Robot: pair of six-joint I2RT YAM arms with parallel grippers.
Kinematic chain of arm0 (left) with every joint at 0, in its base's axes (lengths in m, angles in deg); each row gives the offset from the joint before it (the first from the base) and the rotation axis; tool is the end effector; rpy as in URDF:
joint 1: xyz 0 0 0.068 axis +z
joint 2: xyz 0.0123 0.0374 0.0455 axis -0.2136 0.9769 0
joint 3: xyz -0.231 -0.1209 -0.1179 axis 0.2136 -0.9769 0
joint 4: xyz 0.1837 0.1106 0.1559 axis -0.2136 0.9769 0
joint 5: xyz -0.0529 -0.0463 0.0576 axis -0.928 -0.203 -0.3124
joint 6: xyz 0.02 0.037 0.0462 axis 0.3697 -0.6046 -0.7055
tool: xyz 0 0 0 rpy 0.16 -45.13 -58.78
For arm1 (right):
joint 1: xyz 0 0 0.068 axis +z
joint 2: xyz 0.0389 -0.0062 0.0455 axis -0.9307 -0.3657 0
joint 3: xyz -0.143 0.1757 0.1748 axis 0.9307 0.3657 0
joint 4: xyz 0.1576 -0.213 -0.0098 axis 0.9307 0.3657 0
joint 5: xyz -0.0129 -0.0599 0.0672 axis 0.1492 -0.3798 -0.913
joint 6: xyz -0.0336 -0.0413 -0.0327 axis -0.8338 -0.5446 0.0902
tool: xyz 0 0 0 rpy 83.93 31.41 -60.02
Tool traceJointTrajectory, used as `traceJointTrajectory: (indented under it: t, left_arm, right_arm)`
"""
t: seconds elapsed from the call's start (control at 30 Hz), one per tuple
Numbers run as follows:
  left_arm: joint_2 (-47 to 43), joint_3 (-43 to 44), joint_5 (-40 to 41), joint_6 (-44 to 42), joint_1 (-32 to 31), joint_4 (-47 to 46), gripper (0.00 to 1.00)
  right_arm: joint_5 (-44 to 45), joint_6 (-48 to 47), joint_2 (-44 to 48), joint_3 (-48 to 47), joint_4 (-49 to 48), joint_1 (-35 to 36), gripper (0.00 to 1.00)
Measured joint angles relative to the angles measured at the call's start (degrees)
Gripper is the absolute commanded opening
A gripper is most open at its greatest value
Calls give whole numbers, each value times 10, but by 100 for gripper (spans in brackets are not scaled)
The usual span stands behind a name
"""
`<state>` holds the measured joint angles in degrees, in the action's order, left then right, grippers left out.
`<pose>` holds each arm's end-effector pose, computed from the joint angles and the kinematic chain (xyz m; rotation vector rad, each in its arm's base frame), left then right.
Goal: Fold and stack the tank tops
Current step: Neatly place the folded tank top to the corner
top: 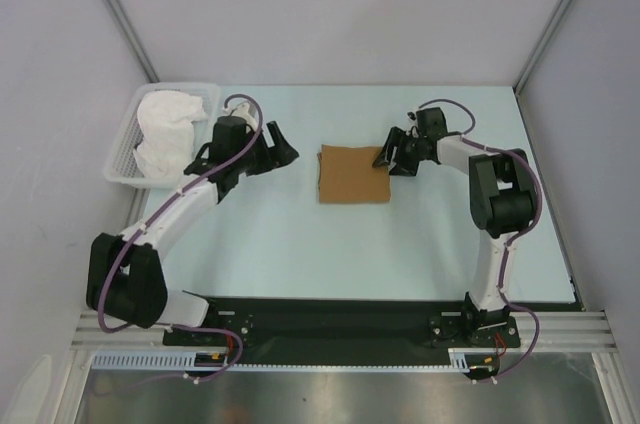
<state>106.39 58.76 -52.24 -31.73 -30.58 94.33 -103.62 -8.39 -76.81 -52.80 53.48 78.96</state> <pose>0.3111 -0.1114 0.2759 -0.1668 2.2278 -0.6890 0.4291 0.1003 0.1568 0.1614 2.5575 0.8358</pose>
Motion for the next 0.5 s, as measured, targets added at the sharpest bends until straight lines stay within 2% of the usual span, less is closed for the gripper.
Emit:
traceJointTrajectory:
  t: [0.13, 0.2, 0.23, 0.33, 0.4, 0.5]
  left_arm:
    - [-46, -13, 16, -3, 21, 10, 87]
    - [-64, -24, 22, -2, 34, 13, 87]
    - [-75, -32, 24, -2, 45, 15, 87]
    - [-96, -43, 32, 2, 68, 20, 87]
    - [-107, -44, 37, 3, 82, 23, 87]
    - [-117, -44, 41, 7, 93, 24, 87]
  right_arm:
    - [-1, -2, -27, -30, 0, 8, 38]
    - [-2, 3, -33, -32, -2, 5, 29]
    - [-5, 6, -35, -31, -3, 2, 19]
    - [-19, 22, -36, -21, -21, -16, 2]
    - [-24, 37, -34, -1, -45, -34, 0]
    - [-30, 76, -2, 77, -99, -77, 0]
